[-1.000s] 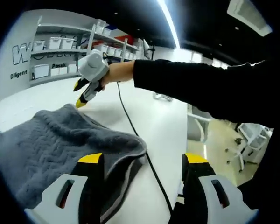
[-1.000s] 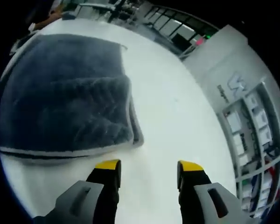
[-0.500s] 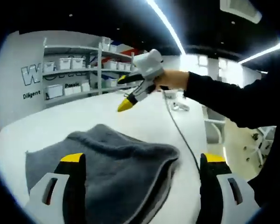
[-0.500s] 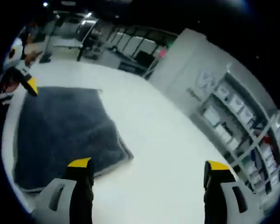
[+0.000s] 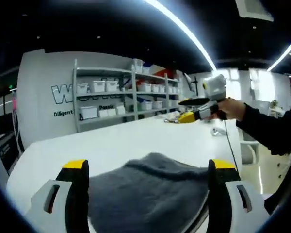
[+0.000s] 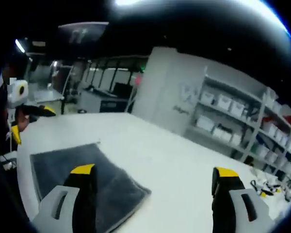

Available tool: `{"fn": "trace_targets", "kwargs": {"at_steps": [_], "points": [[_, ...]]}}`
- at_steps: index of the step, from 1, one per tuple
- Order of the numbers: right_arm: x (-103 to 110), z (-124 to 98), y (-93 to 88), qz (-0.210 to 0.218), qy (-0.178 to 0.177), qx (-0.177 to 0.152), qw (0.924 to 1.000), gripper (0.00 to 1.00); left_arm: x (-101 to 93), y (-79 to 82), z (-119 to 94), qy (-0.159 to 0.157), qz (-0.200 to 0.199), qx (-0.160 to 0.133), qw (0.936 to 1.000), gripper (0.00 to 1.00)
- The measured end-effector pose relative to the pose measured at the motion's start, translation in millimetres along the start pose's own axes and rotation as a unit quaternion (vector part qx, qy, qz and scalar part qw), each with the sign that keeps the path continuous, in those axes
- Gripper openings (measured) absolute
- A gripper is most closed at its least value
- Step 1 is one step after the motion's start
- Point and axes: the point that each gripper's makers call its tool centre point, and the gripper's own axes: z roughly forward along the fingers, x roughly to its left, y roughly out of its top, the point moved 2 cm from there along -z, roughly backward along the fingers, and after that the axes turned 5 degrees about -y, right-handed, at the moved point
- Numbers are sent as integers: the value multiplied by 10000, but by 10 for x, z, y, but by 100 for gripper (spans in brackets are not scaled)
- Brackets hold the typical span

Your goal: Open the folded towel by lifting each exposed corner and separating the folded layers until the towel lies flat within the target outline without major curled edges

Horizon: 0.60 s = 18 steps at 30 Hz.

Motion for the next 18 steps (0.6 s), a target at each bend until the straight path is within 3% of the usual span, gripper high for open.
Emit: {"fn": "trace_targets", "kwargs": {"at_steps": [6,11,18], "points": [[40,-152,105,126,-330,-275,9990,100,315,102,-243,393,-76,-155,9991,100],[126,-272,145,283,-394,-396,9980,100,541,144,-497,698,-58,-206,9973,100],[282,-413,137,436,-409,-498,9970,100,642,71,-736,898,-44,-130,9959,100]]}}
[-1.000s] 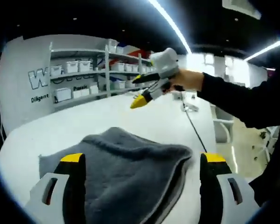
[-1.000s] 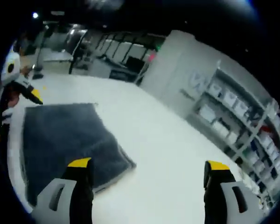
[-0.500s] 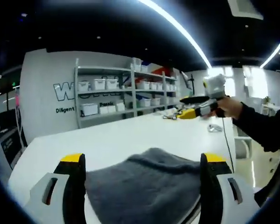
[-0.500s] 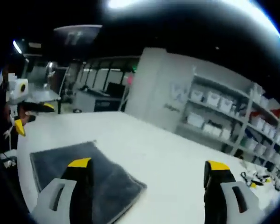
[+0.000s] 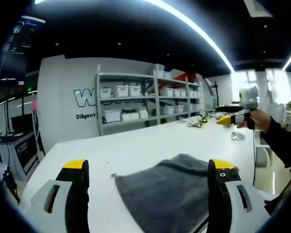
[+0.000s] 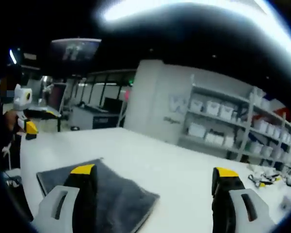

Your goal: Open the folded towel by lifting each exposed corner and separating the folded layers until the towel lies flat within the target outline without major curled edges

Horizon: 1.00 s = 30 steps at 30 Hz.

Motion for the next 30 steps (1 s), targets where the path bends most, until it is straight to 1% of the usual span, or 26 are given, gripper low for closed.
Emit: {"fn": "trace_targets", "kwargs": {"at_steps": [4,7,9,12,14,17,21,26,28,30], "points": [[46,-107,-25,-66,-92,7,9999,100,38,-47,-88,123,4,-14,9999,100],[52,-219,-56,-56,-121,34,9999,100,47,-76,-129,115,-39,-21,9999,100],[48,-277,-86,-36,-166,43,9998,100,31,-128,-173,76,-91,-24,9999,100],[48,-369,-158,10,-241,56,9997,100,17,-197,-192,78,-125,19,9999,100],[46,-410,-209,151,-275,6,9995,100,4,-236,-196,82,-134,58,9999,100],[31,-452,-318,313,-324,20,9990,100,-32,-255,-192,104,-104,59,9999,100],[10,-519,-453,356,-384,115,9986,100,-99,-272,-195,70,-94,48,9999,100],[-47,-628,-534,437,-482,120,9978,100,-231,-350,-165,-71,-99,112,9999,100],[-66,-655,-564,431,-515,130,9977,100,-367,-405,-129,-326,-52,176,9993,98],[-80,-677,-606,441,-532,151,9975,100,-537,-506,-68,-555,186,365,9976,98]]}}
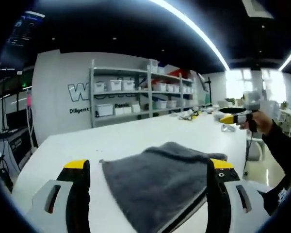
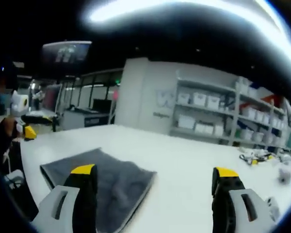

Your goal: Open the folded towel by lifting each exposed corner and separating the folded layers until the towel lies flat within the target outline without major curled edges

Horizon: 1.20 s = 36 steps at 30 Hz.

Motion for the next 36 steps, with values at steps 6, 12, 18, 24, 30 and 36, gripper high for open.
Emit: {"fn": "trace_targets", "kwargs": {"at_steps": [6,12,18,24,30,36], "points": [[-26,-46,-94,-26,14,77,10000,100,-289,-162,262,-132,947,478,9943,96],[-41,-59,-155,13,61,85,9999,100,-577,-131,492,-355,1427,589,9874,96],[51,-46,-180,-207,319,137,9992,100,-841,-72,685,-603,1809,662,9794,94],[129,5,-126,-612,612,230,9960,99,-1006,25,862,-546,2540,618,9637,93],[78,120,90,-1314,842,423,9868,95,-1259,101,1030,-728,3072,732,9460,93],[127,226,205,-1788,1285,723,9728,88,-1512,127,1152,-973,3377,621,9342,94]]}}
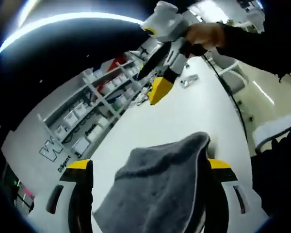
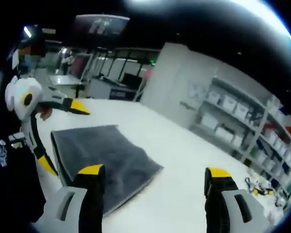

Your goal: Open the folded towel by lifting each exposed corner and separating the folded layers until the towel lies flat within the target outline without major curled edges

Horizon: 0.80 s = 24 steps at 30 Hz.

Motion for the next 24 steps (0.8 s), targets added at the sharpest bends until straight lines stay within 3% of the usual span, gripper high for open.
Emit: {"fn": "trace_targets", "kwargs": {"at_steps": [2,15,24], "points": [[-19,33,33,-402,76,22,9992,88,-24,7,46,-18,134,81,9999,94],[-199,196,175,-784,407,252,9958,87,-67,63,214,-128,486,316,9982,90],[-285,248,155,-873,419,400,9945,88,-66,-43,326,-285,619,527,9963,88]]}}
